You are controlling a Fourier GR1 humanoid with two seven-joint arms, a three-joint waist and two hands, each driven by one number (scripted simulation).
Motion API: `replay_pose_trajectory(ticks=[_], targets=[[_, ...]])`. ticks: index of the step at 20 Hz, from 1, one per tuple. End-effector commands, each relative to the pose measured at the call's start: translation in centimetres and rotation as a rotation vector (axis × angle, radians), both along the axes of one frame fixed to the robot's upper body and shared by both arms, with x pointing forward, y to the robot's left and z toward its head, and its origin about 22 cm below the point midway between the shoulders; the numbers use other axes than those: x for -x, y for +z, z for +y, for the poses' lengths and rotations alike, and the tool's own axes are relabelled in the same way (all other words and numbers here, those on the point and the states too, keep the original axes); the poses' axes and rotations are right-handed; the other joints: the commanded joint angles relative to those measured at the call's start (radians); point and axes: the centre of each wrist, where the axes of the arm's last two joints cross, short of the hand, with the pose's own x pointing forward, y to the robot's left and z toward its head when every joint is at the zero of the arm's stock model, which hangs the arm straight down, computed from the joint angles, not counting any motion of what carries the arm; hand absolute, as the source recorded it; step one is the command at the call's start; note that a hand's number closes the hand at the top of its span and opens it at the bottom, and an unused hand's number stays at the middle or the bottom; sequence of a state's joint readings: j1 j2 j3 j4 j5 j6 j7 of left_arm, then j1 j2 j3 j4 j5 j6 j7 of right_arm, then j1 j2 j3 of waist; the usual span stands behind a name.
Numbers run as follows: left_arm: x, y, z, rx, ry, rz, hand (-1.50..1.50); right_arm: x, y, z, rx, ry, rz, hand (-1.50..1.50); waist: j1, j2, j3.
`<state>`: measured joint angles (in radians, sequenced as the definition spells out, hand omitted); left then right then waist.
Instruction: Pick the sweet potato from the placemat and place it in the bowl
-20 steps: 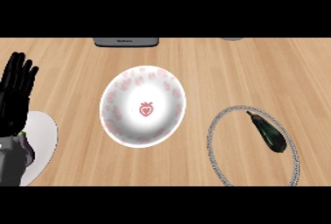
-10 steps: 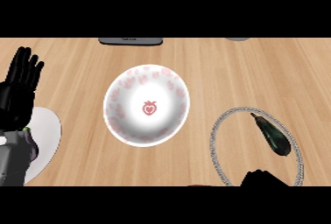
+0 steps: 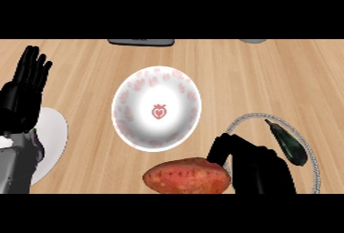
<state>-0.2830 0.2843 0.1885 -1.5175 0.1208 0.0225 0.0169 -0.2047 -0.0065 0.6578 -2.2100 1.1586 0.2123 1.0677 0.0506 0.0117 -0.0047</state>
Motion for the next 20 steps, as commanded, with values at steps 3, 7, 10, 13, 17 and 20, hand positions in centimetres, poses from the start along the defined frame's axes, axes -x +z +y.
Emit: replay_pose_trajectory(ticks=[3,7,10,13,17,20], targets=[[-0.8,1.0,0.3,0.010,0.005,-0.009,0.00,-6.2,0.2,3.6,-0.028,-0.059,0.150,1.50,0.006,0.000,0.002],[-0.7,0.9,0.5,-0.013,0.000,0.001,0.00,-9.7,-1.9,5.9,0.004,-0.078,0.175,1.50,-0.003,-0.003,0.004],[-0.7,0.6,1.8,0.004,0.010,0.004,0.00,-11.6,-3.5,7.0,0.077,-0.129,0.186,1.50,-0.007,-0.003,0.003],[-0.3,-0.5,1.6,0.009,0.014,-0.001,0.00,-12.5,-4.9,6.8,0.042,-0.188,0.265,1.50,-0.012,-0.003,0.004],[-0.3,-0.4,0.2,-0.002,0.007,0.016,0.00,-14.5,-6.4,6.1,-0.061,-0.261,0.298,-1.50,0.002,-0.002,0.005],[-1.0,-0.1,-0.4,-0.002,-0.001,-0.008,0.00,-13.7,-8.2,6.4,-0.183,-0.228,0.257,-1.50,-0.003,-0.001,0.006]])
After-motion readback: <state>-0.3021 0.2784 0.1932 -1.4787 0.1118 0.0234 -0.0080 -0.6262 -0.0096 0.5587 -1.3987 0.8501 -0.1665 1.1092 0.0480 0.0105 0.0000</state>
